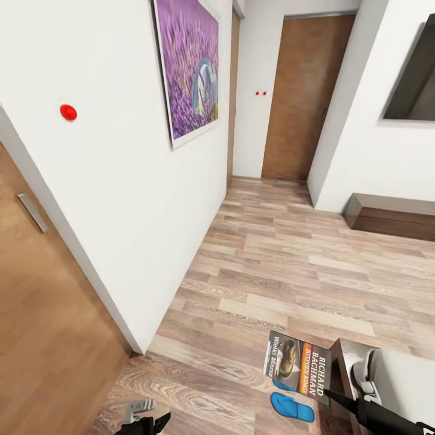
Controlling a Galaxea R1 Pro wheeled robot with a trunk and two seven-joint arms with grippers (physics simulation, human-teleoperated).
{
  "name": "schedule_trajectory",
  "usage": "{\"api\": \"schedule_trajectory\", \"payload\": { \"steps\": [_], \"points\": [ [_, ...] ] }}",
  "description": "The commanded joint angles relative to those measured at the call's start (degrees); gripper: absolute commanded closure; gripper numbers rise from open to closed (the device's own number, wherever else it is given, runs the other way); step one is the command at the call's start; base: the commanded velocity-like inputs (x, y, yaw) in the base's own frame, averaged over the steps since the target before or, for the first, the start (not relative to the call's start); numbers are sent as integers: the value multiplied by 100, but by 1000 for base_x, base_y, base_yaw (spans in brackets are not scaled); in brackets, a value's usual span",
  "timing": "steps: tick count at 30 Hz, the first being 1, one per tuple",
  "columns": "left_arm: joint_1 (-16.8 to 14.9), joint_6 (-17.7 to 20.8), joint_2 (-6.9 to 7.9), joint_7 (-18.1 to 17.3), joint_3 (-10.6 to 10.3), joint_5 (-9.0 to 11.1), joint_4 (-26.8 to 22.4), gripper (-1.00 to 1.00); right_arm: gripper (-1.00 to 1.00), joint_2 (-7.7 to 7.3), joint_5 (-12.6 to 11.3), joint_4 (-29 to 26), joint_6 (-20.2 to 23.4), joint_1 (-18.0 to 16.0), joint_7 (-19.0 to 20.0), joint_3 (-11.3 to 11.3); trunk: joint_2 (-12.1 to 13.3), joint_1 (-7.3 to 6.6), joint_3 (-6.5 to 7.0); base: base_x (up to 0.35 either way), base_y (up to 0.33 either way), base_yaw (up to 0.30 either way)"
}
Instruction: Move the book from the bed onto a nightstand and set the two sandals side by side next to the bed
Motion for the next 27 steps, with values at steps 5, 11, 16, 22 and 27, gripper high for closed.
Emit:
{"api": "schedule_trajectory", "payload": {
  "steps": [5,11,16,22,27],
  "points": [
    [-4,-25,5,-12,32,-43,6,-100,100,-3,-59,0,59,-4,8,48,-5,1,40,0,0,0],
    [-4,-19,6,-12,32,-54,-2,-100,100,-3,-59,0,62,-4,7,49,-5,1,97,0,0,0],
    [-4,6,14,16,-275,-489,-5,-100,100,-3,-59,0,60,-4,14,48,-5,1,143,0,0,0],
    [-4,21,49,604,-613,-993,145,-100,100,-3,-63,0,60,-4,7,48,-5,1,196,0,0,0],
    [-4,-6,32,1209,-639,-1023,210,-100,100,-4,-67,52,55,-4,-1,42,-5,1,206,0,0,0]
  ]
}}
